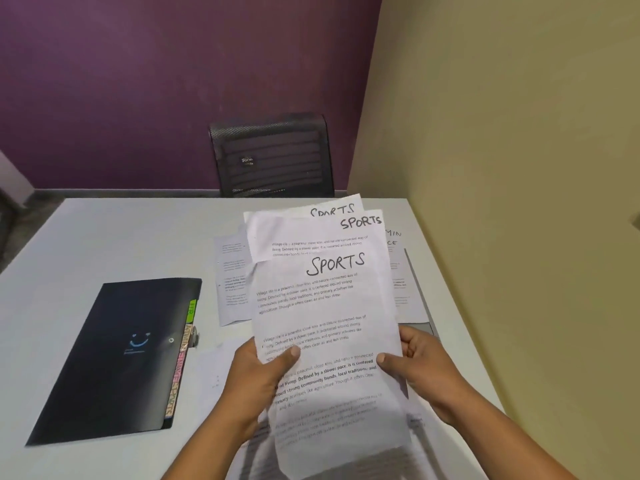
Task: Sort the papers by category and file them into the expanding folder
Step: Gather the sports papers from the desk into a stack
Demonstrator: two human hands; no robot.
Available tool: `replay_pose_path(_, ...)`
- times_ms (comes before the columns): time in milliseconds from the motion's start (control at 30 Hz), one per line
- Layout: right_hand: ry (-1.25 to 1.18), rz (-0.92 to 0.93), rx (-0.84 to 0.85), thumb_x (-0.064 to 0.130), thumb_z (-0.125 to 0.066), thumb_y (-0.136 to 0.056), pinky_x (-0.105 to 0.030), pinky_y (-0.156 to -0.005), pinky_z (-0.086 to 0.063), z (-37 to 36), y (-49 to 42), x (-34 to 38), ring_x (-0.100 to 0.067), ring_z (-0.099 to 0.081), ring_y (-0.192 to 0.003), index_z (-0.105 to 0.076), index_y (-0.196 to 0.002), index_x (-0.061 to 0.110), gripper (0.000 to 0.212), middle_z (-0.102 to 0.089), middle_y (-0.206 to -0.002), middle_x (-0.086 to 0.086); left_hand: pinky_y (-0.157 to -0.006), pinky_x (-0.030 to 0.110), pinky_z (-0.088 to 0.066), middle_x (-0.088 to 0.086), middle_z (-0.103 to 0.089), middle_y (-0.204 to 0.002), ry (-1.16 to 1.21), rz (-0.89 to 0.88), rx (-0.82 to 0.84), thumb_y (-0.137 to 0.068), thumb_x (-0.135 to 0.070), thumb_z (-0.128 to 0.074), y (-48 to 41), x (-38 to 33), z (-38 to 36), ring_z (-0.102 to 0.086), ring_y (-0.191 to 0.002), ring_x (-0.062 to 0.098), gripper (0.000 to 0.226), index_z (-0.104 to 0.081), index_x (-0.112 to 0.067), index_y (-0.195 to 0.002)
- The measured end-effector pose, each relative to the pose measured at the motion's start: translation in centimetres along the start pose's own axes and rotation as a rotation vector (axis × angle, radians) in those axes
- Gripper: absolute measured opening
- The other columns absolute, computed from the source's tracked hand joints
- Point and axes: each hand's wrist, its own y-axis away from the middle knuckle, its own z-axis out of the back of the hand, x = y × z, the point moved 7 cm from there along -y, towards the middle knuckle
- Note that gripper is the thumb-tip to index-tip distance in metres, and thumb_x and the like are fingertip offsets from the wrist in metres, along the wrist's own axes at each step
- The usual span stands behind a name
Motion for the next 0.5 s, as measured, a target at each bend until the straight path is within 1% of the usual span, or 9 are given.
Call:
replay_pose_path(33, 0.01, 0.013, -0.002, -0.008, -0.064, -0.089, -0.036, -0.07, -0.06, -0.2, -0.1, 0.0, -0.026, -0.076, -0.088, -0.071, -0.111, 0.012, 0.03, -0.079, -0.101, -0.006, -0.08, 0.04, -0.06, 0.009, -0.076, -0.106, -0.032, -0.012, -0.01, -0.084, -0.005, -0.071, 0.0, 0.0, 0.1, -0.073, -0.098, 0.028, 0.03, -0.07, -0.009, -0.113)
replay_pose_path(67, 0.028, 0.027, -0.017, -0.005, -0.065, -0.089, -0.029, -0.064, -0.06, -0.3, -0.2, 0.0, -0.021, -0.076, -0.085, -0.073, -0.108, 0.013, 0.027, -0.079, -0.099, -0.003, -0.081, 0.04, -0.06, 0.008, -0.077, -0.103, -0.059, -0.027, -0.017, -0.083, -0.004, -0.072, -0.1, 0.2, 0.1, -0.073, -0.096, 0.026, 0.027, -0.071, -0.009, -0.11)
replay_pose_path(133, 0.068, 0.065, -0.044, 0.0, -0.067, -0.09, -0.016, -0.051, -0.051, -0.6, -0.4, 0.1, -0.011, -0.075, -0.073, -0.076, -0.099, 0.016, 0.02, -0.08, -0.093, 0.0, -0.073, 0.031, -0.061, 0.005, -0.078, -0.095, -0.115, -0.058, -0.043, -0.083, -0.003, -0.073, 0.0, 0.1, 0.1, -0.075, -0.09, 0.022, 0.021, -0.074, -0.01, -0.103)
replay_pose_path(167, 0.072, 0.087, -0.057, 0.002, -0.069, -0.089, -0.016, -0.052, -0.05, -0.7, -0.6, 0.1, -0.01, -0.075, -0.072, -0.077, -0.096, 0.018, 0.019, -0.08, -0.091, 0.002, -0.069, 0.028, -0.06, 0.003, -0.079, -0.092, -0.148, -0.074, -0.052, -0.084, -0.004, -0.072, 0.2, 0.1, 0.0, -0.075, -0.087, 0.021, 0.017, -0.075, -0.011, -0.099)
replay_pose_path(233, 0.068, 0.121, -0.096, 0.004, -0.071, -0.087, -0.021, -0.063, -0.056, -0.8, -0.7, 0.1, -0.012, -0.076, -0.082, -0.076, -0.096, 0.022, 0.021, -0.08, -0.091, 0.007, -0.065, 0.028, -0.06, 0.002, -0.079, -0.086, -0.202, -0.11, -0.089, -0.085, -0.003, -0.071, 0.0, 0.3, 0.2, -0.075, -0.083, 0.021, 0.015, -0.078, -0.015, -0.09)
replay_pose_path(300, 0.049, 0.157, -0.146, 0.002, -0.073, -0.085, -0.025, -0.072, -0.058, -0.8, -0.8, 0.0, -0.009, -0.075, -0.086, -0.073, -0.096, 0.025, 0.025, -0.079, -0.09, 0.012, -0.069, 0.031, -0.061, 0.0, -0.079, -0.084, -0.221, -0.13, -0.127, -0.085, -0.001, -0.071, -0.2, 0.3, 0.4, -0.075, -0.082, 0.02, 0.02, -0.079, -0.019, -0.082)
replay_pose_path(400, 0.032, 0.188, -0.225, 0.002, -0.074, -0.084, -0.024, -0.078, -0.057, -0.6, -0.8, -0.2, -0.002, -0.072, -0.083, -0.067, -0.093, 0.029, 0.029, -0.076, -0.085, 0.016, -0.075, 0.027, -0.059, -0.012, -0.078, -0.087, -0.271, -0.17, -0.135, -0.085, -0.001, -0.072, -0.5, 0.2, 0.6, -0.074, -0.084, 0.008, 0.029, -0.076, -0.029, -0.087)
replay_pose_path(467, 0.026, 0.229, -0.21, 0.004, -0.074, -0.085, -0.011, -0.07, -0.052, -0.8, -0.7, -0.1, 0.007, -0.068, -0.077, -0.063, -0.096, 0.032, 0.032, -0.072, -0.083, 0.022, -0.082, 0.029, -0.058, -0.016, -0.077, -0.09, -0.315, -0.224, -0.161, -0.084, -0.003, -0.073, -0.6, 0.1, 0.9, -0.072, -0.087, 0.004, 0.03, -0.073, -0.032, -0.092)
replay_pose_path(500, 0.046, 0.258, -0.188, 0.004, -0.073, -0.086, -0.007, -0.062, -0.049, -0.9, -0.8, 0.0, 0.009, -0.067, -0.068, -0.062, -0.096, 0.033, 0.032, -0.07, -0.073, 0.024, -0.087, 0.031, -0.057, -0.016, -0.076, -0.093, -0.319, -0.254, -0.183, -0.083, -0.002, -0.074, -0.6, 0.0, 1.2, -0.071, -0.09, 0.004, 0.032, -0.072, -0.033, -0.094)
